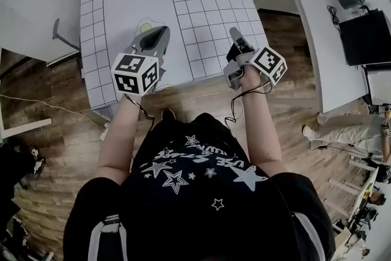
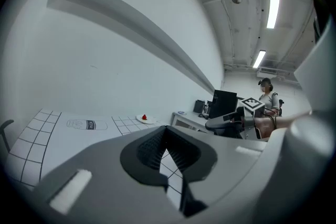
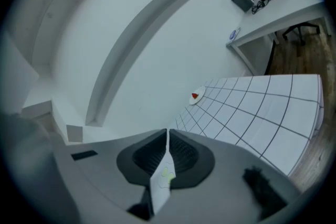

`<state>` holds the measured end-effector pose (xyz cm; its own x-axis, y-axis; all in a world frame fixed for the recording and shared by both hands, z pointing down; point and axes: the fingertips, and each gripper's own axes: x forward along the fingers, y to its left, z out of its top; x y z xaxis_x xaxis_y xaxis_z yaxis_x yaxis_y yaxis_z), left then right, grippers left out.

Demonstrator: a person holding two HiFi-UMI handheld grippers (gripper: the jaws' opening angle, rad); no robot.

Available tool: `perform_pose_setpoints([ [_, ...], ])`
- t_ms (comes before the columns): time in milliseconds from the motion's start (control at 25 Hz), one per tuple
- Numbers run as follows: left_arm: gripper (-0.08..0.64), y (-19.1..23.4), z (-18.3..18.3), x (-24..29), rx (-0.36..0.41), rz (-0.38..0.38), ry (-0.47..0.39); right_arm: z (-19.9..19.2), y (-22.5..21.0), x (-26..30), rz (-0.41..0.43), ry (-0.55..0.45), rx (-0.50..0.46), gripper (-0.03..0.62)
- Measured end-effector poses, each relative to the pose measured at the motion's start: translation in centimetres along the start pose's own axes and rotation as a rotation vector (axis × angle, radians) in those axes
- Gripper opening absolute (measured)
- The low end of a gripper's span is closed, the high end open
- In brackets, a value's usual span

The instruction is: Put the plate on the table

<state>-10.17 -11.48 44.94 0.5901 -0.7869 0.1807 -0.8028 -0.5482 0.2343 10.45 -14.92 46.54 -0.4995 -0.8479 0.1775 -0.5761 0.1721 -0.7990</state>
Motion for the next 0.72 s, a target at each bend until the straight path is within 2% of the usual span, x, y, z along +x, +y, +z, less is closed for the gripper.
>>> perform_pose_setpoints([
  [320, 0.009, -4.4, 2.1, -0.4, 0.051, -0.067, -0.043, -0.8, 1.2, -4.2, 0.02, 0.003, -0.057, 0.023],
  [720, 0.009, -13.2, -1.3, -5.4, 0.094, -0.139, 0.019, -4.9, 0.3, -15.2, 0.023, -0.039, 0.0, 0.023],
])
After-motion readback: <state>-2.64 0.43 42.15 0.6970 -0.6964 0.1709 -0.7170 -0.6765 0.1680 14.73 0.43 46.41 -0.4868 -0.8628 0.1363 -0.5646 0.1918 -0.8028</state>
